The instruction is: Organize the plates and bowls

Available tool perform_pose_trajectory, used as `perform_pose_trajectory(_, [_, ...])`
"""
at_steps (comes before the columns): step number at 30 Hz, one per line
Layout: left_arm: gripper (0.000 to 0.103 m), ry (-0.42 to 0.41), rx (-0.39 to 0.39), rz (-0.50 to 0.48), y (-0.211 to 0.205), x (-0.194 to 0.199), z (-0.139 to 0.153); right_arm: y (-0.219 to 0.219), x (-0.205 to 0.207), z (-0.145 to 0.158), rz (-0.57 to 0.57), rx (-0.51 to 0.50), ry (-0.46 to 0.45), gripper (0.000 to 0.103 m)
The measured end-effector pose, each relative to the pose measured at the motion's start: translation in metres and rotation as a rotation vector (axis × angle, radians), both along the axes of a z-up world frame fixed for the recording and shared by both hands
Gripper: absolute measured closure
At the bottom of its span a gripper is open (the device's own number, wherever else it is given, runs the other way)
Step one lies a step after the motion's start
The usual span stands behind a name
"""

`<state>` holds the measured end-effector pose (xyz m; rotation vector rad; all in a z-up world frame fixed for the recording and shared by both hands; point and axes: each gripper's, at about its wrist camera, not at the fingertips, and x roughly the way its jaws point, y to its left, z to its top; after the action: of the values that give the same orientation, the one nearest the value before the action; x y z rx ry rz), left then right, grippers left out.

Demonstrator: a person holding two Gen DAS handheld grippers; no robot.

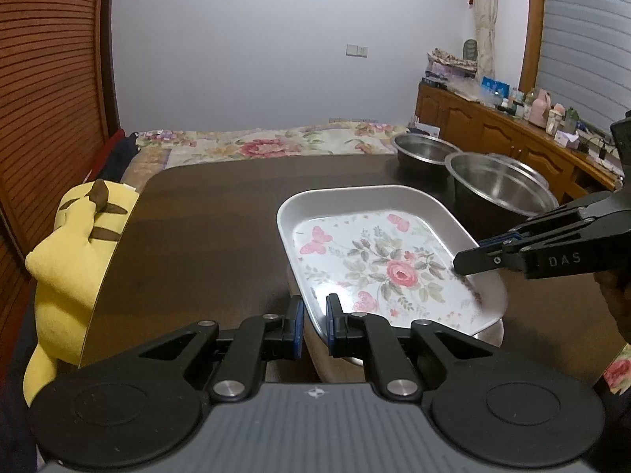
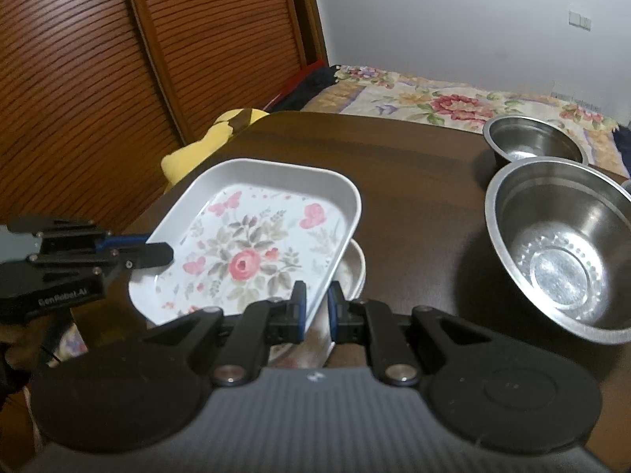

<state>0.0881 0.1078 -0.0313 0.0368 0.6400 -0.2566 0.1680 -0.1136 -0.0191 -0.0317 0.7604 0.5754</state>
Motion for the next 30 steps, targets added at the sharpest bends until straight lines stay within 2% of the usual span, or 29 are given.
perform_pose_trajectory(7, [0.091,0.027,0.001,-0.004,-0.002,-0.005,-0.01,0.001,-0.008,-0.007,-0.01,-0.009,-0.021,0.09])
perform_pose_trajectory(23, [0.091,0.02,0.036,0.006,-0.003,-0.003,-0.016,-0.003,-0.04,-0.022,-0.113,0.07,-0.151,0.089])
perform_pose_trajectory(30, [0.09,0.02,0.037,0.011,-0.006,-0.002,-0.019,-0.007,-0.048,-0.026,-0.152,0.088,-0.171,0.087])
